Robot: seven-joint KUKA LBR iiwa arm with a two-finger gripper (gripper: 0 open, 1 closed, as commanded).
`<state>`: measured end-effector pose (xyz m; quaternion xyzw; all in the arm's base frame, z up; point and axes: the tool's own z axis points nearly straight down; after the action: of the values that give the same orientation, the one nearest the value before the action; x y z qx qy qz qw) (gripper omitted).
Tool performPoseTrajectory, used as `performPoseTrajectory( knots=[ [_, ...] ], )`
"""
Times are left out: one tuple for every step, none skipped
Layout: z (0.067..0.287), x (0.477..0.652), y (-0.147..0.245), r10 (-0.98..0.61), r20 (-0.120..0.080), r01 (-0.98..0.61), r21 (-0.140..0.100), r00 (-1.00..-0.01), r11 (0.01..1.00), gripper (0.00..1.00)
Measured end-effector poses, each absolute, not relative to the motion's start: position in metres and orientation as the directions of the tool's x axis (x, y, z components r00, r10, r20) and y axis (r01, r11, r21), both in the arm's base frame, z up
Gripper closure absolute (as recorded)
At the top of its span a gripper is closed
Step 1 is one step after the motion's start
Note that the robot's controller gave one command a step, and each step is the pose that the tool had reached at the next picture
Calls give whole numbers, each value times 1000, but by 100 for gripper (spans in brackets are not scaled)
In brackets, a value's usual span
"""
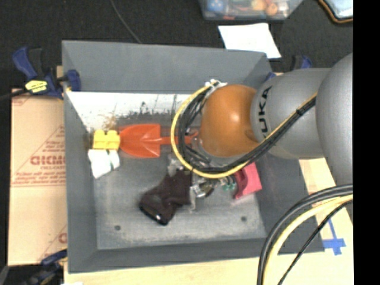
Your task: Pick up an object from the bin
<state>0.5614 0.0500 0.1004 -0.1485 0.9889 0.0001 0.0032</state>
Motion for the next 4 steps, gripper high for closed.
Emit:
performPoseTrajectory(
  knots=[
    [72,568,31,-359,-21,-359,-5,-933,933,0],
    [74,568,32,-343,-22,-343,-3,-939,940,100],
    [74,568,32,-342,-22,-342,-3,-940,940,100],
    [86,568,32,-341,-22,-341,-3,-940,940,100]
  ],
)
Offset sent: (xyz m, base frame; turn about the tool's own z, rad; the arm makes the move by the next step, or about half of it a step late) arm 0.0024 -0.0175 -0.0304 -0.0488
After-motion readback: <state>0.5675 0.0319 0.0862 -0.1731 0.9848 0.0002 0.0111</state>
